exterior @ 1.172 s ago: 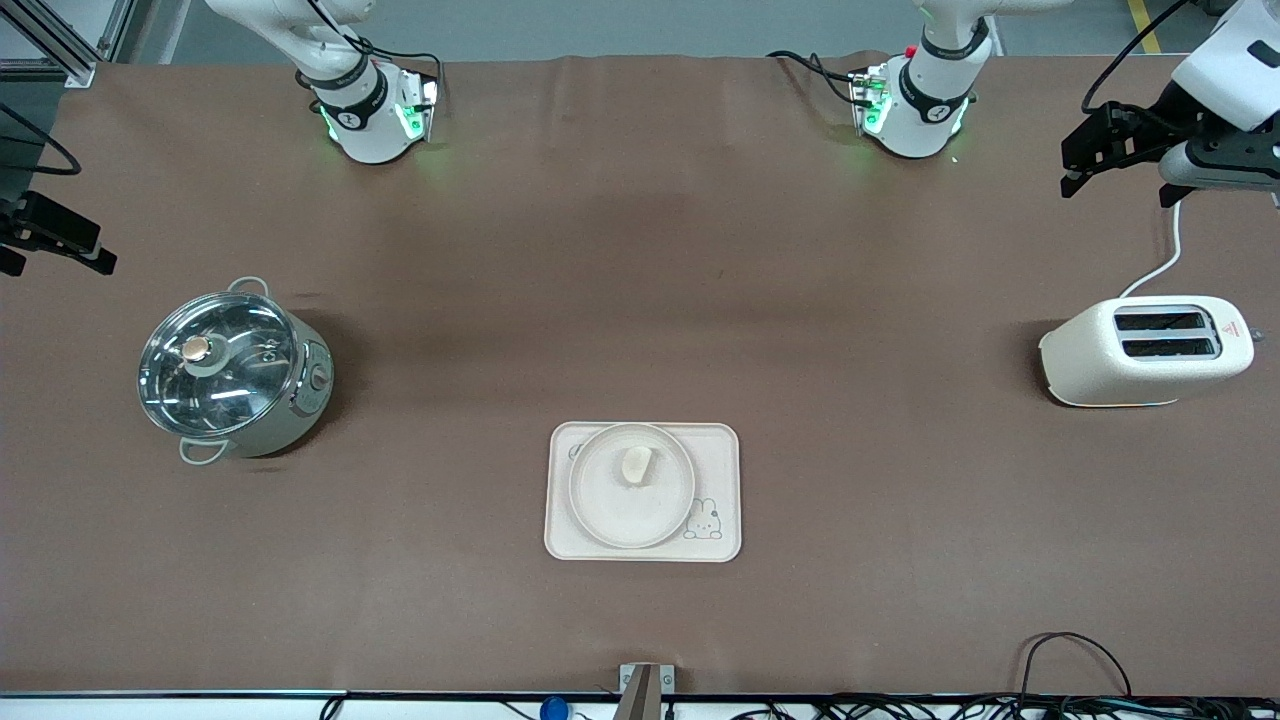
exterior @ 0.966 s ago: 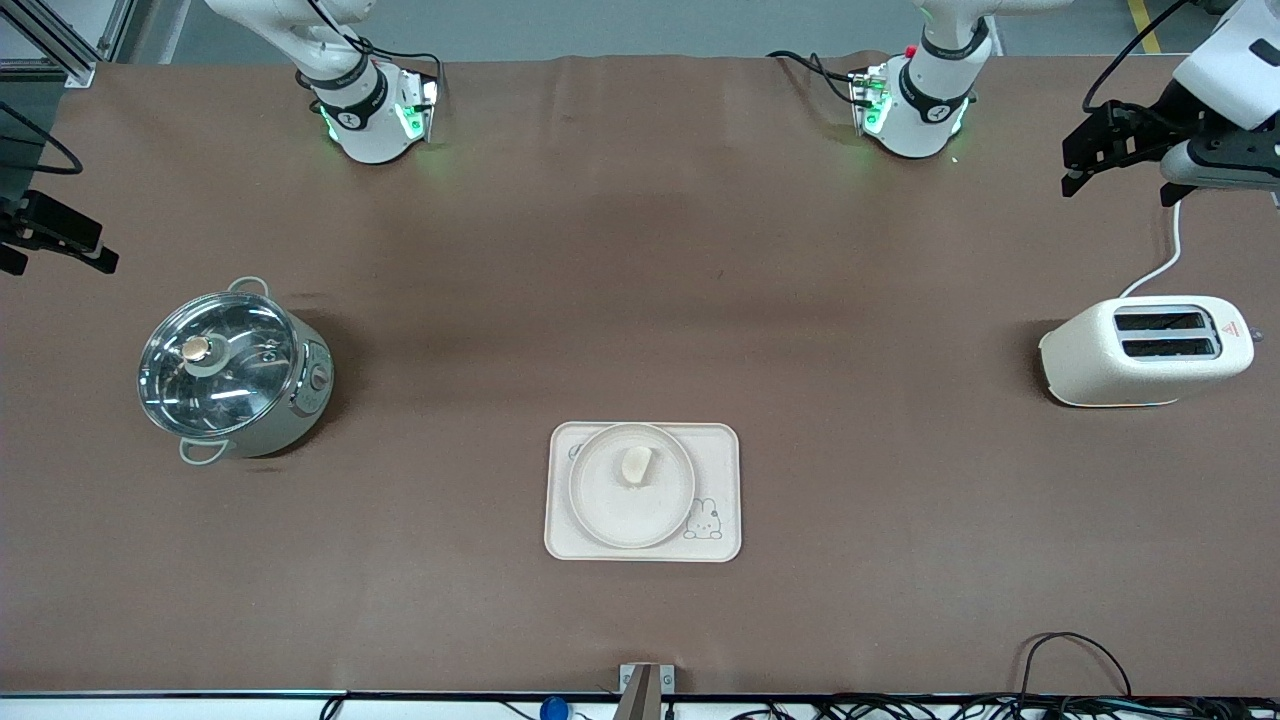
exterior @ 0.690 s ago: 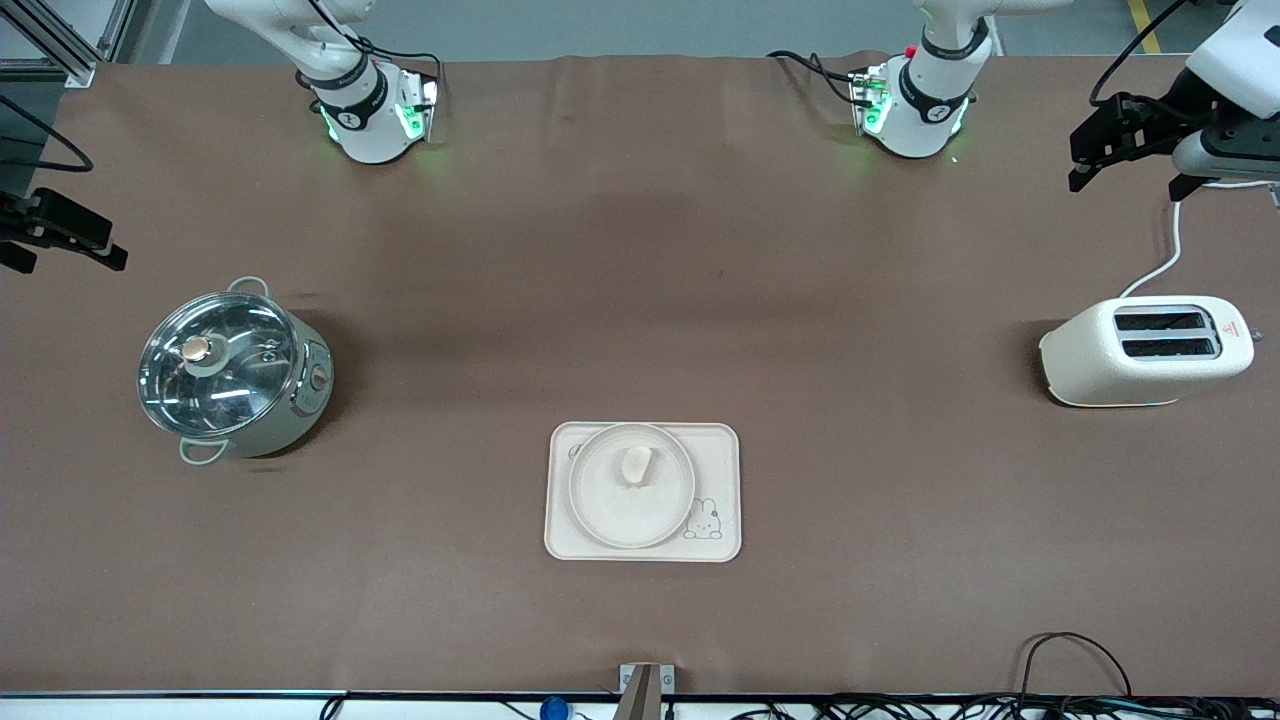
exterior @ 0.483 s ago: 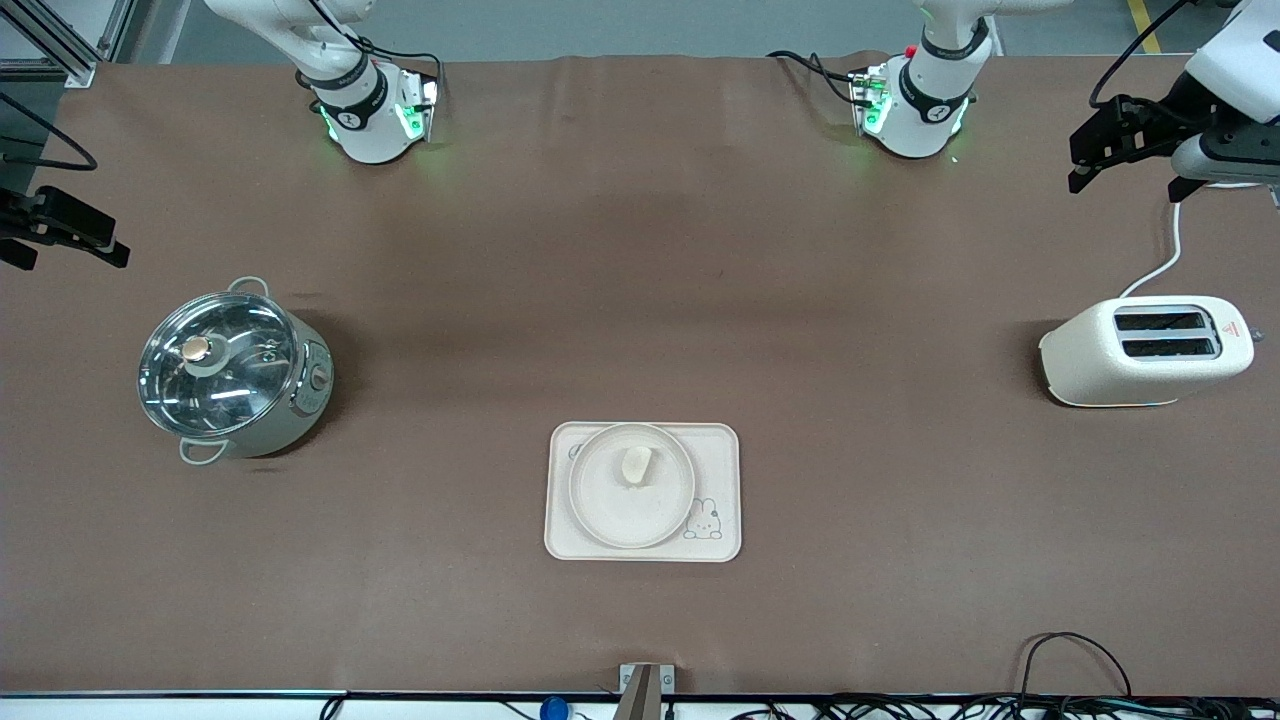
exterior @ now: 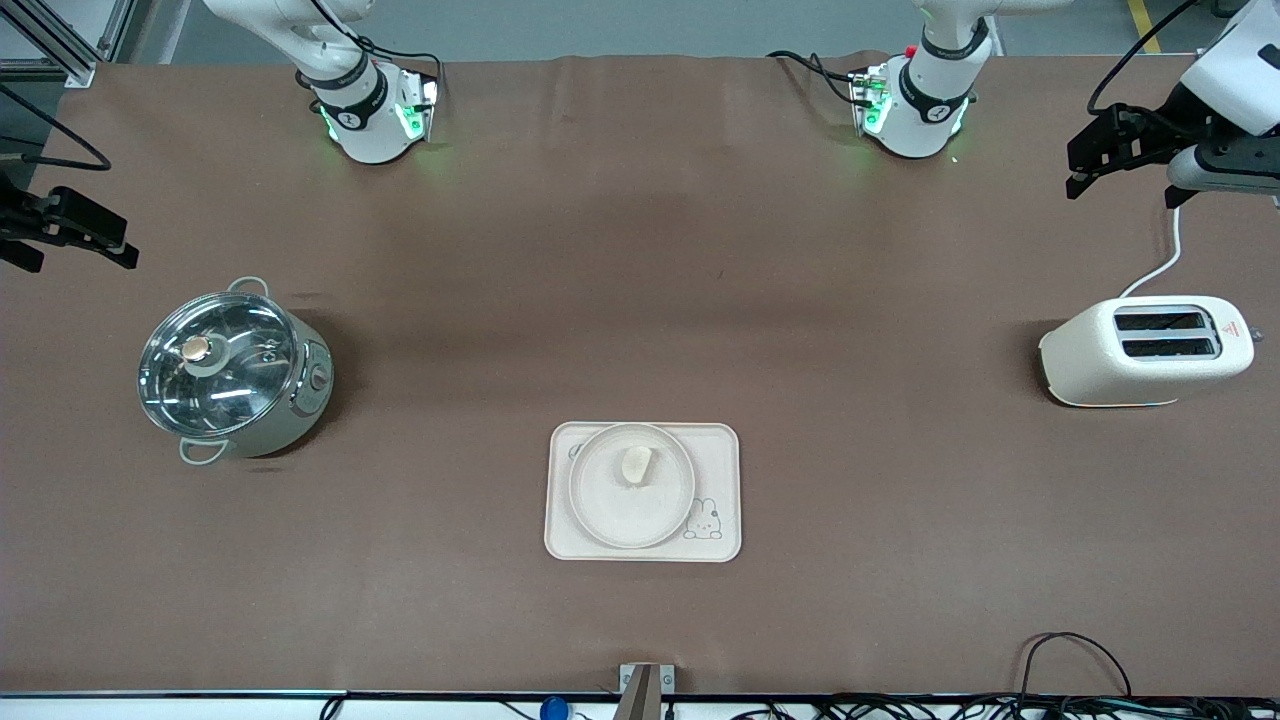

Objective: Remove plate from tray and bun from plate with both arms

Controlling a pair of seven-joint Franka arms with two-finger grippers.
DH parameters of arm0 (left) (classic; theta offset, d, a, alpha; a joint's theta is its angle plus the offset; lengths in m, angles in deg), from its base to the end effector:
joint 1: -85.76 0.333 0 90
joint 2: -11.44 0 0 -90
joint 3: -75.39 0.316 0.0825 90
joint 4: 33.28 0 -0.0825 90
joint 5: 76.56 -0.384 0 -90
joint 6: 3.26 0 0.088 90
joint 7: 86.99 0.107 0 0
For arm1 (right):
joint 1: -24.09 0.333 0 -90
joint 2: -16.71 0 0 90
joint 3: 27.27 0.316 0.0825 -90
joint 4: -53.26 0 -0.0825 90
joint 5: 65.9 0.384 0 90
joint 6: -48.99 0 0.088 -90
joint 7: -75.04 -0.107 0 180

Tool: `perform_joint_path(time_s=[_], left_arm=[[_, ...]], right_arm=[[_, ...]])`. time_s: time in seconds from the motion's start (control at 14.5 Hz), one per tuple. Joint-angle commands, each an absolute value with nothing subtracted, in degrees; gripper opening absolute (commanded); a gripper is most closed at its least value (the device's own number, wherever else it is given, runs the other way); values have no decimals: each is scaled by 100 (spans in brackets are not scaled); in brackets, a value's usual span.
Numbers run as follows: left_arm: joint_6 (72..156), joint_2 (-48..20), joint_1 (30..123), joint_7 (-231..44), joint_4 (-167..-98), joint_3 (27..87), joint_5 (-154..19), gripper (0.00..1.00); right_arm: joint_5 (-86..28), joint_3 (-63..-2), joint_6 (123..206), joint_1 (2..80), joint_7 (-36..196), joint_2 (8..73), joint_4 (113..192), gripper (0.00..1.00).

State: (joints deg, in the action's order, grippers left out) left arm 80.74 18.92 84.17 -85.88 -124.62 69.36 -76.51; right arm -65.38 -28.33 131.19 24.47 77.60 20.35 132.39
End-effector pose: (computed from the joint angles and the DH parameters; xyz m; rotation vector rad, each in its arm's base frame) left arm 0.4971 -0.0709 0.6730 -3.1199 0.2369 -0.0038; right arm 0.5599 -0.0052 0.6654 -3.1330 -0.0533 0.0152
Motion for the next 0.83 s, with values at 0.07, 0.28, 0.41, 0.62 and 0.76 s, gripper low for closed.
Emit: perform_joint_path(time_s=[0.07,0.28,0.41,0.62,0.76], left_arm=[[7936,1829,8426,-8480,-12301,6897,-7709,100],[7936,1829,8435,-8479,-12310,6897,-7700,100],[7936,1829,8435,-8479,-12328,6906,-7700,100],[7936,1829,8426,-8523,-12336,6897,-7700,100],[7936,1829,8426,-8497,-12345,6897,-7700,100]], right_arm=[[-6687,-2806,13205,2479,7715,1935,13316,100],[-6678,-2815,13187,2471,7715,1944,13342,100],[-6678,-2815,13178,2462,7706,1944,13351,100],[-6329,-2806,13230,2566,7584,1944,13534,100],[-5880,-2815,13580,2708,7172,1944,13858,100]])
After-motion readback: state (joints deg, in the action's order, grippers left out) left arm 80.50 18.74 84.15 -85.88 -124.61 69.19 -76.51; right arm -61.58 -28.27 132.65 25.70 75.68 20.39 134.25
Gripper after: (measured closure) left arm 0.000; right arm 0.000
